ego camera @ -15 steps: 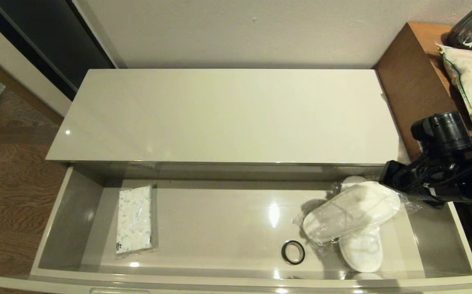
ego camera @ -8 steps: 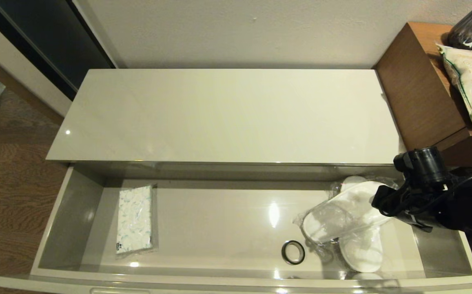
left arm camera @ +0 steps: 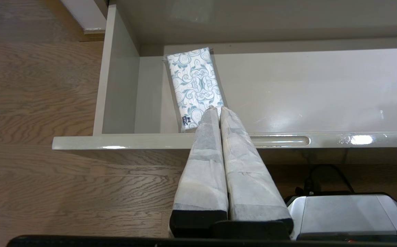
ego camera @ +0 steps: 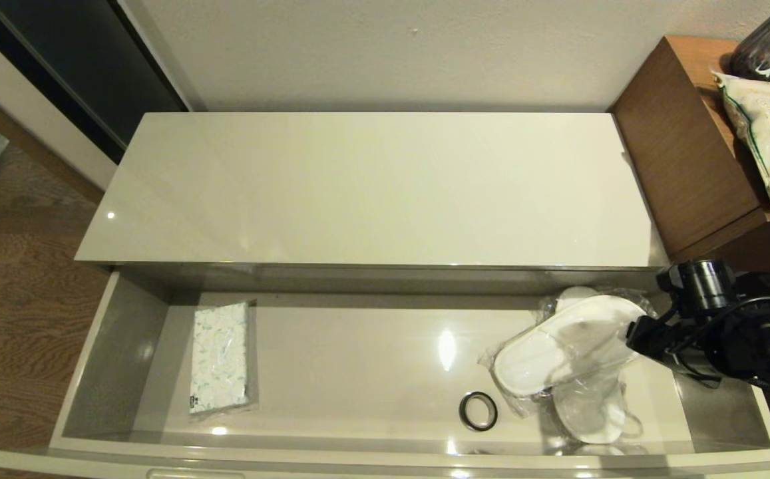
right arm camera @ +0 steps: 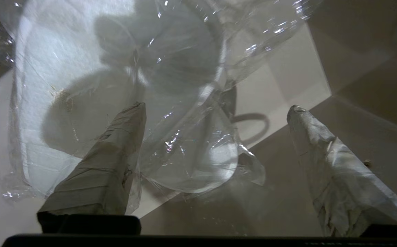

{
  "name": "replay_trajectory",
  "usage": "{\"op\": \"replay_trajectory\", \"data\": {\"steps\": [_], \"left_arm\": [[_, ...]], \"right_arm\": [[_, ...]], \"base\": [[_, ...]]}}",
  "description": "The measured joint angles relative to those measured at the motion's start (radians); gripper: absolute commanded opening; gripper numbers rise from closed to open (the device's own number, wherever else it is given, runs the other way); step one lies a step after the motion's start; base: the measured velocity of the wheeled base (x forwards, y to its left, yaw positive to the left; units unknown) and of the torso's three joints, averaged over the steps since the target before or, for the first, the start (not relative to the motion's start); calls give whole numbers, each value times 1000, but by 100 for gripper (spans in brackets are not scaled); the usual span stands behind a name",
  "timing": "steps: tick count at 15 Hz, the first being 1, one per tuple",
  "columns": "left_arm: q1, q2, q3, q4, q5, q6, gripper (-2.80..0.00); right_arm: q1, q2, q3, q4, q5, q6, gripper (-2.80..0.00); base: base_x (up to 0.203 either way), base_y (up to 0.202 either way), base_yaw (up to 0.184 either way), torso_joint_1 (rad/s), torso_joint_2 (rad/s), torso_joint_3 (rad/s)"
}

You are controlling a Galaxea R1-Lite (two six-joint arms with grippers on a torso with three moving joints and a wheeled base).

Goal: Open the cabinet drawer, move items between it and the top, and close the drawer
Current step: Take out the disposable slippers from the drawer

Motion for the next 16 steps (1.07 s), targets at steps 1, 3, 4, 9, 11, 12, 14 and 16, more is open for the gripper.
{"op": "replay_trajectory", "data": {"steps": [1, 3, 4, 9, 11, 12, 14, 16], "left_arm": [[0, 0, 0, 0, 0, -1, -280], [0, 0, 0, 0, 1, 0, -280], [0, 0, 0, 0, 0, 0, -280], [0, 0, 0, 0, 0, 0, -280], [0, 0, 0, 0, 1, 0, -280], [0, 0, 0, 0, 1, 0, -280], [0, 0, 0, 0, 1, 0, -280], [0, 0, 0, 0, 1, 0, -280]], "right_arm": [[-2, 28, 4, -28, 20, 0, 0], [1, 89, 9, -99, 70, -2, 0], [10, 124, 9, -138, 97, -3, 0], [37, 227, -44, -202, 149, -41, -280], [43, 230, -45, -203, 148, -58, -280], [44, 221, -45, -197, 149, -58, -280], [46, 169, -50, -159, 150, -59, -280], [57, 90, -65, -88, 152, -54, -280]], "base": [[0, 0, 0, 0, 0, 0], [0, 0, 0, 0, 0, 0], [0, 0, 0, 0, 0, 0], [0, 0, 0, 0, 0, 0], [0, 0, 0, 0, 0, 0], [0, 0, 0, 0, 0, 0], [0, 0, 0, 0, 0, 0], [0, 0, 0, 0, 0, 0]]}}
